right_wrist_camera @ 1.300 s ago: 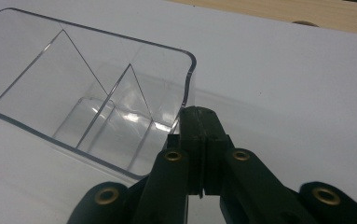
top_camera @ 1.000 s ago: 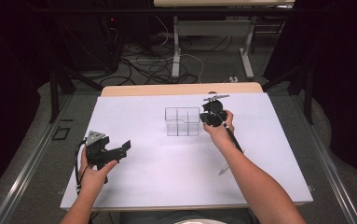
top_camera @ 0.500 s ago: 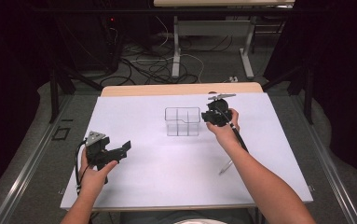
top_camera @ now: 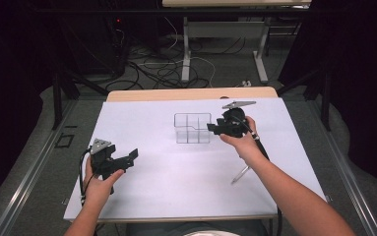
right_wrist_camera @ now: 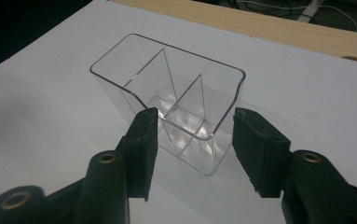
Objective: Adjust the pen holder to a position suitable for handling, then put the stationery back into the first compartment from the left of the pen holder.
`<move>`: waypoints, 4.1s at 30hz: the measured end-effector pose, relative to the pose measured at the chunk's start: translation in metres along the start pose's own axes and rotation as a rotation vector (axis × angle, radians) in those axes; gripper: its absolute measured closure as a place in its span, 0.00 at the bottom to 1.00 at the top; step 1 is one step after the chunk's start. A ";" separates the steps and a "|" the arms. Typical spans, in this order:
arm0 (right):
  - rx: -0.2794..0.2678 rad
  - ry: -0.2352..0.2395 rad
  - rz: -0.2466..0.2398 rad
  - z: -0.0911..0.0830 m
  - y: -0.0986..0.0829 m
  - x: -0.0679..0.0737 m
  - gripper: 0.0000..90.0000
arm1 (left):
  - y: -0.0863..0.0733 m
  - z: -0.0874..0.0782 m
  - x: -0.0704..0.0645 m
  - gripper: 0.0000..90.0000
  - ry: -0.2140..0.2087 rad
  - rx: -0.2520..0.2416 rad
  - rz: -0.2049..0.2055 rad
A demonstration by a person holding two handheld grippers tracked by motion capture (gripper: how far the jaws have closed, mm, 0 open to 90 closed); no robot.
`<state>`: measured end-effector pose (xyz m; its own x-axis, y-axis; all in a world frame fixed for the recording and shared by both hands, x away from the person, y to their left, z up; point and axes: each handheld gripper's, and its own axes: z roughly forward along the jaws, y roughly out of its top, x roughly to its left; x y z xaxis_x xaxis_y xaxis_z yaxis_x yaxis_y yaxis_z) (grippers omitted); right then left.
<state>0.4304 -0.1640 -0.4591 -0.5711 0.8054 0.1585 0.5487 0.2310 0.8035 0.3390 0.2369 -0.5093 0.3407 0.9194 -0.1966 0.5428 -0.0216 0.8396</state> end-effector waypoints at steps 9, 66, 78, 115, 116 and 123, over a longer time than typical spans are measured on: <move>0.021 0.052 -0.086 -0.013 -0.015 0.004 0.41 | 0.000 0.000 0.000 0.08 0.002 0.001 0.000; 0.439 0.016 -0.984 -0.030 -0.061 -0.016 0.48 | -0.002 0.003 -0.001 0.09 0.010 0.024 0.007; 0.523 0.040 -1.165 -0.030 -0.070 -0.014 0.53 | -0.002 0.003 -0.001 0.09 0.012 0.024 0.009; 0.586 0.320 -1.535 -0.038 -0.092 -0.002 0.75 | -0.002 0.004 0.000 0.11 0.020 0.025 -0.008; 0.574 0.322 -1.531 -0.038 -0.094 -0.002 0.75 | -0.002 0.004 0.000 0.11 0.020 0.025 -0.008; 0.601 0.350 -1.545 -0.035 -0.097 0.001 0.78 | -0.002 0.004 0.000 0.11 0.019 0.024 -0.008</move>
<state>0.3547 -0.2047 -0.5166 -0.8090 -0.4855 -0.3315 -0.5192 0.8545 0.0157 0.3413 0.2357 -0.5130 0.3217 0.9270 -0.1930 0.5635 -0.0237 0.8258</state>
